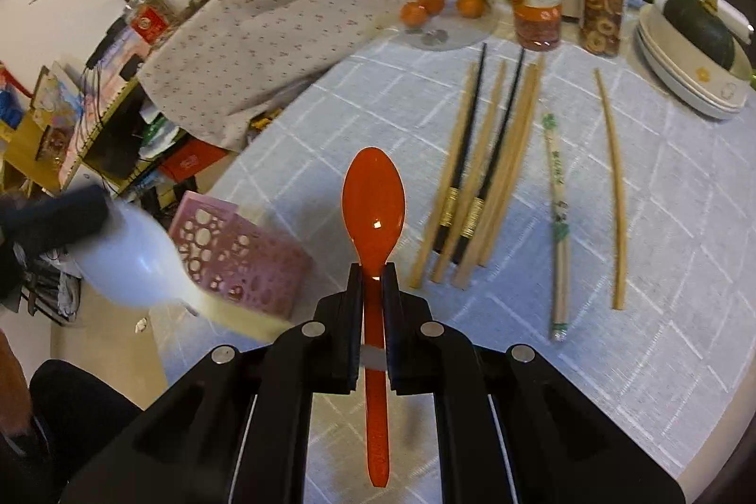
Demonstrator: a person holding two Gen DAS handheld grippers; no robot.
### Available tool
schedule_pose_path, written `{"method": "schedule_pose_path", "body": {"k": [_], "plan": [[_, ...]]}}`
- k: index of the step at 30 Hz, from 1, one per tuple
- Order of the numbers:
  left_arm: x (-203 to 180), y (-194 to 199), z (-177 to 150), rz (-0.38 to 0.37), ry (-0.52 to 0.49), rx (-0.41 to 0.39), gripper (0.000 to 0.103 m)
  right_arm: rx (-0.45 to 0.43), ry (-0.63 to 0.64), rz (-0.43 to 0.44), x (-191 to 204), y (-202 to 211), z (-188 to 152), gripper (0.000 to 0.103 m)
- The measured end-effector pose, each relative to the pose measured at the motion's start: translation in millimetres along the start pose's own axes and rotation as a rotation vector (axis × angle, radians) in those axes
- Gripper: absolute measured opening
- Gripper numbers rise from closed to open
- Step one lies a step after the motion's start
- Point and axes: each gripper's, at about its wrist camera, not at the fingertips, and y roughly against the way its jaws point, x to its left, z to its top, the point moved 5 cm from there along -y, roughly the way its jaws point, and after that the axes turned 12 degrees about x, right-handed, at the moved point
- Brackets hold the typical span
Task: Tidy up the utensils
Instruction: 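Carry the white spoon into the pink basket and open the left tool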
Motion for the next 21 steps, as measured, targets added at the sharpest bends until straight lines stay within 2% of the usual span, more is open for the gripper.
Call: {"method": "schedule_pose_path", "body": {"k": [2,5,7,11,13,16,21], "plan": [[10,12,2,0.024,-0.009,-0.020,0.004,-0.022,0.012,0.002,5,3,3,0.008],[21,33,0,0.101,-0.044,-0.058,0.004,-0.043,0.035,0.007,11,4,6,0.008],[31,43,-4,0.173,-0.075,-0.075,0.004,-0.054,0.065,0.023,19,3,9,0.008],[45,51,-12,0.260,-0.129,-0.079,0.004,-0.101,0.113,0.023,34,7,17,0.008],[50,57,-16,0.337,-0.157,-0.093,0.004,-0.135,0.134,0.024,42,11,22,0.008],[53,63,-22,0.382,-0.198,-0.100,0.004,-0.156,0.149,0.019,48,13,25,0.008],[53,59,-27,0.414,-0.257,-0.082,0.004,-0.168,0.157,0.003,50,11,27,0.008]]}}
